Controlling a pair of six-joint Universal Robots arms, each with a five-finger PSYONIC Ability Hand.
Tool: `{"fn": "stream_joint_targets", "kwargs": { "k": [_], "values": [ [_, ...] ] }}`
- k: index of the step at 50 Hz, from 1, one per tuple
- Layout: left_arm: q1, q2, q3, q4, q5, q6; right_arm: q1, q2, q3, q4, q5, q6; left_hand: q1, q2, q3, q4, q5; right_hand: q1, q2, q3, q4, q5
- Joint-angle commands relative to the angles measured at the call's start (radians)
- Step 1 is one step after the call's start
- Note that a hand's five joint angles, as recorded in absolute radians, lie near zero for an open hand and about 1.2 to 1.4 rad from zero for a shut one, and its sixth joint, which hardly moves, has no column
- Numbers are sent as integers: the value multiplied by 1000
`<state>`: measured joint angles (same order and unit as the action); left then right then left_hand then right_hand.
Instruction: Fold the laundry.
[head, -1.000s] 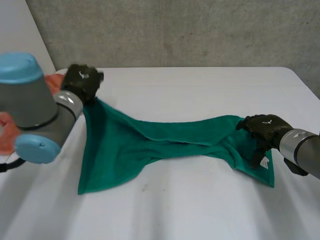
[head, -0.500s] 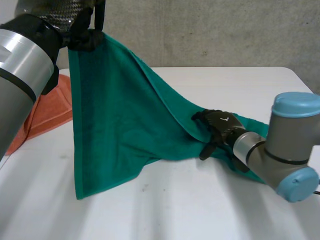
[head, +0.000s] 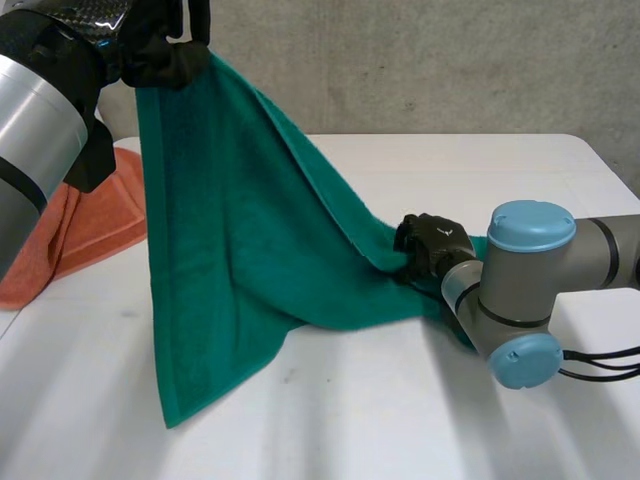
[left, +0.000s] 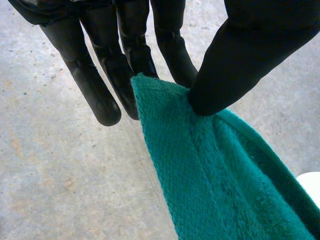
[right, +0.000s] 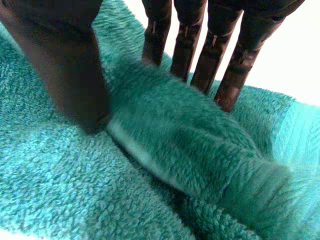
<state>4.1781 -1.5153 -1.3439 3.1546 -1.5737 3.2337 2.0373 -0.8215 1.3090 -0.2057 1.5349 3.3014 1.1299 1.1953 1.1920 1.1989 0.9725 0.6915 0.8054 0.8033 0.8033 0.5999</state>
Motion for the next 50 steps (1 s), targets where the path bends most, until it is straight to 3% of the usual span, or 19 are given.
{"fn": "stream_joint_targets", "kwargs": {
  "k": [1, 5, 9, 10, 13, 14, 18, 23, 32, 36, 37, 42, 46, 50],
  "values": [
    [10, 0, 0, 1, -3, 1, -12, -51, -5, -7, -2, -11, 266, 201, 204, 197, 249, 705, 591, 593, 593, 622],
    [23, 0, -7, 1, -3, 1, -100, -195, -7, 2, -35, -66, 266, 201, 204, 197, 249, 705, 591, 593, 593, 622],
    [54, 0, -11, 1, -2, 3, -230, -349, -23, 67, -166, -235, 266, 201, 204, 197, 249, 705, 591, 593, 593, 622],
    [68, 0, -14, -1, 0, 3, -265, -401, -48, 148, -246, -323, 266, 201, 204, 197, 249, 705, 591, 593, 593, 622],
    [89, -2, -26, -2, 3, 9, -302, -461, -111, 320, -338, -472, 266, 201, 204, 197, 249, 705, 591, 593, 593, 622],
    [100, -2, -38, -7, 6, 12, -319, -479, -166, 454, -369, -573, 266, 201, 204, 197, 249, 705, 591, 593, 593, 622],
    [114, -16, -73, -16, 8, 27, -348, -492, -259, 755, -378, -789, 266, 201, 204, 197, 249, 705, 591, 593, 593, 622],
    [114, -98, -135, -27, 8, 84, -353, -496, -278, 939, -378, -956, 266, 201, 204, 197, 249, 705, 591, 593, 593, 622],
    [100, -413, -84, 4, -2, 238, -342, -357, -260, 918, -345, -991, 266, 201, 204, 197, 249, 705, 591, 593, 593, 622],
    [100, -542, 110, 47, -9, 248, -307, -240, -433, 823, -262, -967, 266, 201, 204, 197, 249, 705, 591, 593, 593, 622],
    [97, -572, 206, 57, -9, 250, -283, -197, -527, 765, -207, -950, 266, 201, 204, 197, 249, 705, 591, 593, 593, 622],
    [97, -583, 475, 123, -35, 239, -215, -166, -764, 551, -133, -863, 266, 201, 204, 197, 249, 705, 591, 593, 593, 622],
    [94, -566, 571, 232, -63, 222, -204, -205, -817, 386, -145, -777, 266, 201, 204, 197, 249, 705, 591, 593, 593, 622],
    [86, -473, 540, 315, -88, 212, -207, -292, -797, 348, -193, -740, 266, 201, 204, 197, 249, 705, 591, 593, 593, 622]
  ]
}}
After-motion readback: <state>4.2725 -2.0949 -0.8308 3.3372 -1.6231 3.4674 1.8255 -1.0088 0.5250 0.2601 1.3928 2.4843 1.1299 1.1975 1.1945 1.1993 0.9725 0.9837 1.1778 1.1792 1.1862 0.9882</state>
